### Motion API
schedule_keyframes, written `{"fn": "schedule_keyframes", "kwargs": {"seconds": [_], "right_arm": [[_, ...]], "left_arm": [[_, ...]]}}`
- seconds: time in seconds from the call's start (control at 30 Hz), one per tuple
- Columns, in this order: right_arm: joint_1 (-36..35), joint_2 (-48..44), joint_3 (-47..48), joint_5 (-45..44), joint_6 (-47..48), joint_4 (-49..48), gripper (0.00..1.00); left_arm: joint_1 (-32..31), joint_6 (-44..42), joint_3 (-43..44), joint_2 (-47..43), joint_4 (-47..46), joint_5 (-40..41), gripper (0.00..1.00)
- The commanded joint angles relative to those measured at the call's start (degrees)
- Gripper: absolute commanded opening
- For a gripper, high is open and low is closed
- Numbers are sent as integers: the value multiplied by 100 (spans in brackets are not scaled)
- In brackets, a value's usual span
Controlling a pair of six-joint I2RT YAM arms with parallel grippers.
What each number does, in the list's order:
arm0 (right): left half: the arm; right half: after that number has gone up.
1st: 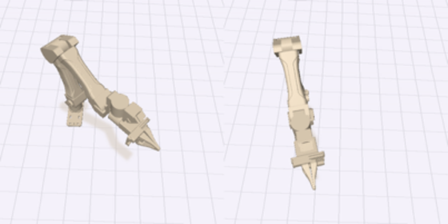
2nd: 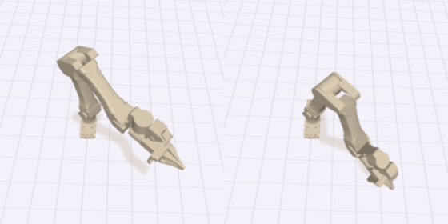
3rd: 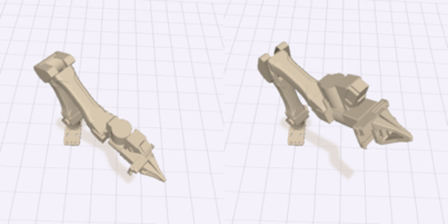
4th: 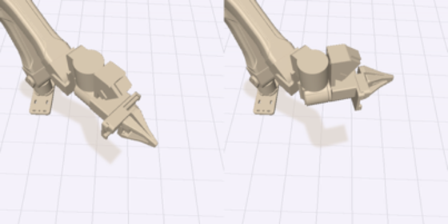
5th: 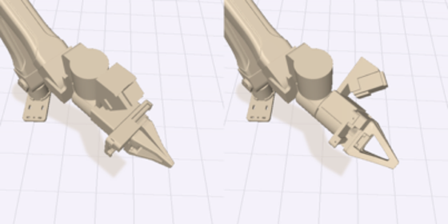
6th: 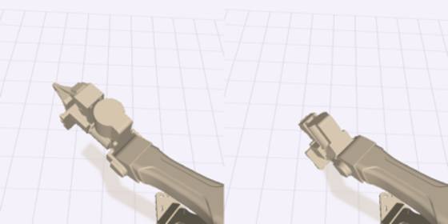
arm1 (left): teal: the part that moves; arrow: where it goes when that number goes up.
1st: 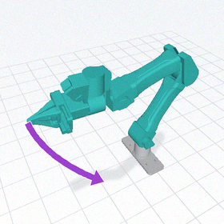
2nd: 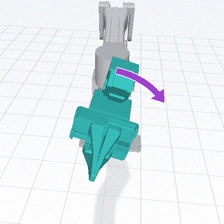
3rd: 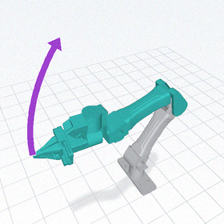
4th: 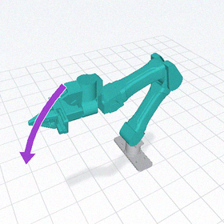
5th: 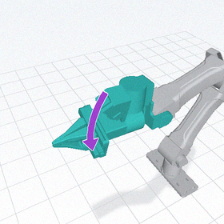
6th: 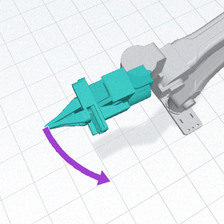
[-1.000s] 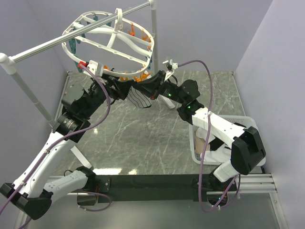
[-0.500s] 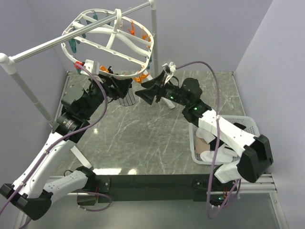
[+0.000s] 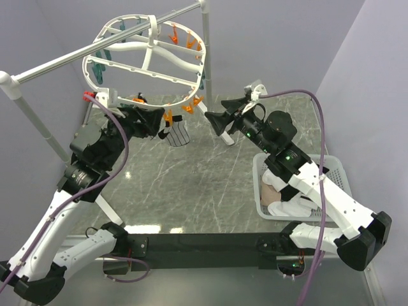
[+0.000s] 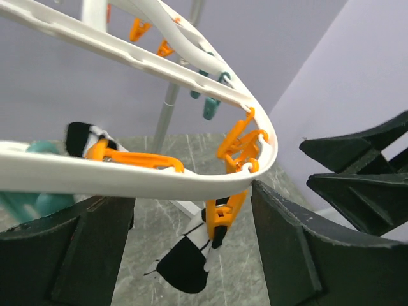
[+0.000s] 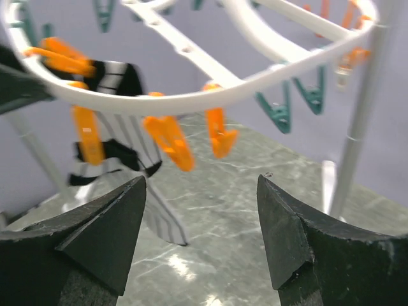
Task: Clip the socks to the hanger
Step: Rotate the hanger at the clothesline.
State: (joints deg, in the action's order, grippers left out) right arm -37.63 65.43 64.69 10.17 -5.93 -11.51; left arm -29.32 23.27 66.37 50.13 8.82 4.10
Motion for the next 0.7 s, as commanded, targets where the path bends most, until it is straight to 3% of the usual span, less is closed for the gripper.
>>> {"fn": "schedule_keyframes", "kwargs": {"seconds": [0.0, 0.67], "right_arm": [[-8, -30, 18, -797, 146, 210, 77], [-8, 1375, 1492, -1097, -321, 96, 77]], "left_arm": [[23, 186, -80, -74, -12, 643, 77], [102, 213, -81, -311, 849, 2209, 76]]}}
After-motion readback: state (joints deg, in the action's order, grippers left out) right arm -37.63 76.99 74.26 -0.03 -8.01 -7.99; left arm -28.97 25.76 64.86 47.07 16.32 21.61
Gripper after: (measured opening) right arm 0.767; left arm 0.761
